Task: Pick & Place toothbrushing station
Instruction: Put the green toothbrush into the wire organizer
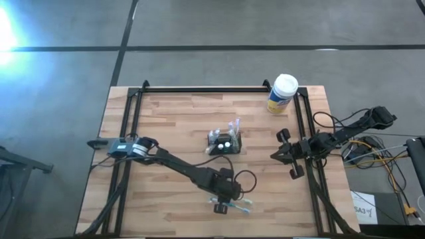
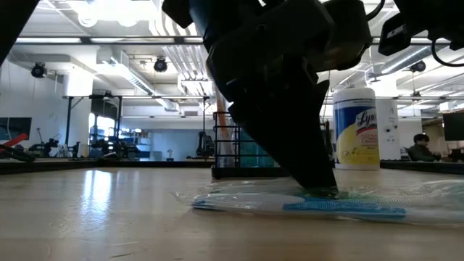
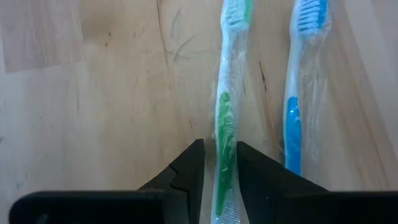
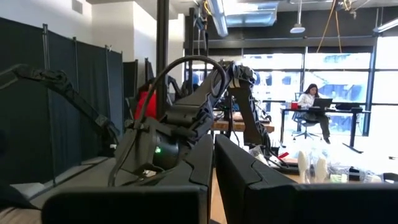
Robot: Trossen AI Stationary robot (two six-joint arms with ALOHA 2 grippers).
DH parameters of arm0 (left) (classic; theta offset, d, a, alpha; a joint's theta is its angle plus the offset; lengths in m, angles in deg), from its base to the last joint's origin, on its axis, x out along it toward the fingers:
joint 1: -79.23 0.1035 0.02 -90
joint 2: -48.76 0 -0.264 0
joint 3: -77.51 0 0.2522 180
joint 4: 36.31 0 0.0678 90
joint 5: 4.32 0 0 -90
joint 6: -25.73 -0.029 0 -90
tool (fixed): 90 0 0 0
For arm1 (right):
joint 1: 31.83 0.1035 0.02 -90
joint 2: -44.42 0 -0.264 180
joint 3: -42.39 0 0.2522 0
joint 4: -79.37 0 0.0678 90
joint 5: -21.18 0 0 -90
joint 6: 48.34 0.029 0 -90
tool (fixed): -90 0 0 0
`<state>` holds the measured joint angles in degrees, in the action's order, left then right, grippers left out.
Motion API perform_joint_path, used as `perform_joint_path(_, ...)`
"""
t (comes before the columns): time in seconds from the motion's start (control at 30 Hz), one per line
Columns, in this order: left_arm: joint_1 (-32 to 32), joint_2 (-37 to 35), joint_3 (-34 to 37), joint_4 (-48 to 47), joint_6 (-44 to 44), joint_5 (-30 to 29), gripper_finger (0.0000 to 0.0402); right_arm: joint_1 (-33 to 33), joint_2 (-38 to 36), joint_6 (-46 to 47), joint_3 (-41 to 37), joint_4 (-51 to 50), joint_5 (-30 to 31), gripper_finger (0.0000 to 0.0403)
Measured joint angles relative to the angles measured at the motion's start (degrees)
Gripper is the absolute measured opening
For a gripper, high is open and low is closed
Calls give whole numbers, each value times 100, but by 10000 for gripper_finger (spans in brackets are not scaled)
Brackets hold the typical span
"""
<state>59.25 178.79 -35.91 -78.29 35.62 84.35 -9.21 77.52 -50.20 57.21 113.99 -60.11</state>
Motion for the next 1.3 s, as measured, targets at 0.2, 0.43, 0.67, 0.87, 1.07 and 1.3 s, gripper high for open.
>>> perform_joint_path(0.2, 16, 1, -44, 22, -131, -9, 57, 0, 0, -27, -1, 4, 0, 13)
perform_joint_path(0.43, 12, -126, -361, -196, -351, -54, 20, 0, -2, -27, 1, 4, 0, 13)
perform_joint_path(0.67, -92, -1094, -301, -331, -387, -435, 12, 0, -2, -160, 0, -7, -2, 13)
perform_joint_path(0.87, -454, -2617, 224, -233, -707, -1552, 12, 0, 2, -168, 2, -20, -6, 13)
perform_joint_path(1.07, -902, -4572, 2067, 1040, -727, -2348, 12, 7, 4, -140, 2, -20, -17, 13)
perform_joint_path(1.3, -986, -6595, 5876, 4935, -1310, -2407, 12, 7, 11, -186, 2, -17, -16, 13)
